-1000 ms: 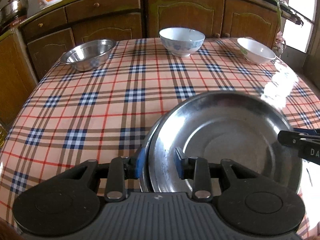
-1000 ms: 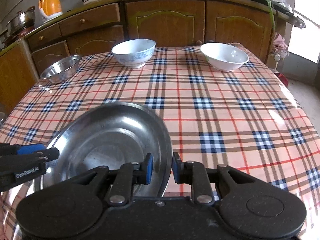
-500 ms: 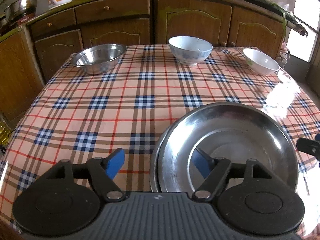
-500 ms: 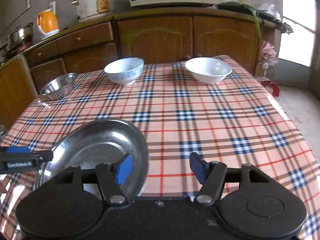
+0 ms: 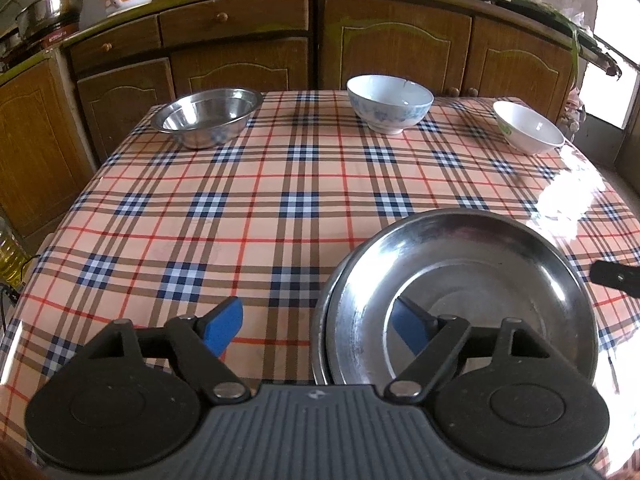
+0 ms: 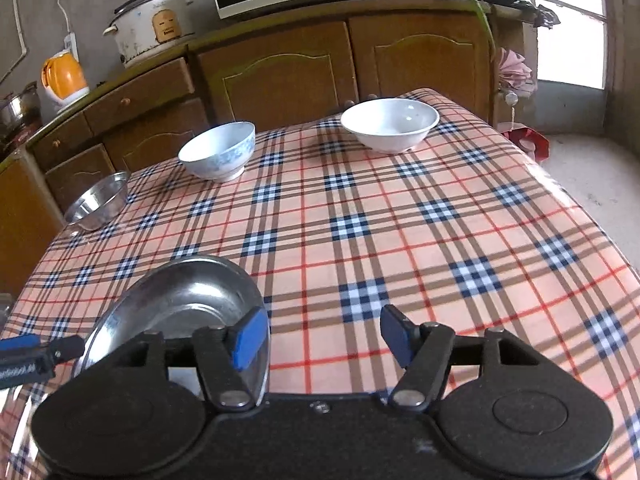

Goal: Organize plates and bowls

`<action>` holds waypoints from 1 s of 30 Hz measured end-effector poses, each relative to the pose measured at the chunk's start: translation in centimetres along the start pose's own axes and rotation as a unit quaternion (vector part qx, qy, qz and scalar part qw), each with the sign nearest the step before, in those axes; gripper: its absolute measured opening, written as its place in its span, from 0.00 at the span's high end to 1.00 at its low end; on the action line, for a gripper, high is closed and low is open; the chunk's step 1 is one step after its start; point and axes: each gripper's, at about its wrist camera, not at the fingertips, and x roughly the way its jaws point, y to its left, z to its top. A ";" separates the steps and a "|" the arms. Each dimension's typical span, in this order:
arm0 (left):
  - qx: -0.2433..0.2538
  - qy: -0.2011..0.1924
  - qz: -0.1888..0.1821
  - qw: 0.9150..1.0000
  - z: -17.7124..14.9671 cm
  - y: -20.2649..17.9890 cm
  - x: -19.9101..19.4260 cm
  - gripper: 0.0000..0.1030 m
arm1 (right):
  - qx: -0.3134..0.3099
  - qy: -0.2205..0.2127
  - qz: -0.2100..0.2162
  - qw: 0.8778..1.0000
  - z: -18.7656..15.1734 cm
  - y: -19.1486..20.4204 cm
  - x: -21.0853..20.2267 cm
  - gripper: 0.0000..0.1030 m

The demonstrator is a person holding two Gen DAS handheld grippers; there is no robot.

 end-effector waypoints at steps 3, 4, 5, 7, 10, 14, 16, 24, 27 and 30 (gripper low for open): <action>0.001 -0.002 0.002 1.000 0.1 0.1 -0.1 0.15 | -0.011 0.020 -0.003 1.000 -0.1 0.6 1.4 0.25; 0.001 -0.003 0.003 1.000 0.1 0.2 -0.2 0.14 | -0.016 0.022 -0.002 1.000 -0.3 0.8 1.5 0.25; 0.001 -0.004 0.004 1.000 0.1 0.2 -0.2 0.13 | -0.022 0.024 -0.003 0.999 -0.5 1.1 1.6 0.25; -0.001 -0.003 0.005 1.000 0.1 0.4 0.0 0.13 | -0.036 0.035 -0.006 0.999 -0.7 1.4 2.0 0.25; 0.000 -0.001 0.006 1.000 0.1 0.4 0.1 0.13 | -0.039 0.035 -0.003 0.999 -0.9 1.5 1.9 0.25; -0.003 0.000 0.010 1.000 0.1 0.7 0.1 0.13 | -0.023 -0.011 -0.021 0.999 0.0 1.1 0.7 0.25; -0.008 0.001 0.012 1.000 0.2 0.9 0.1 0.13 | -0.022 -0.003 -0.030 0.999 0.4 1.0 1.2 0.25; -0.012 -0.002 0.019 1.000 0.3 1.3 -0.1 0.12 | -0.061 0.033 -0.052 0.996 -0.7 2.1 3.3 0.28; -0.016 0.003 0.020 1.000 0.2 1.5 0.1 0.12 | -0.047 0.016 -0.045 0.998 -0.1 2.0 2.6 0.28; -0.013 0.004 0.016 1.000 0.2 1.3 0.2 0.12 | -0.042 -0.012 -0.016 0.999 0.1 1.8 1.2 0.26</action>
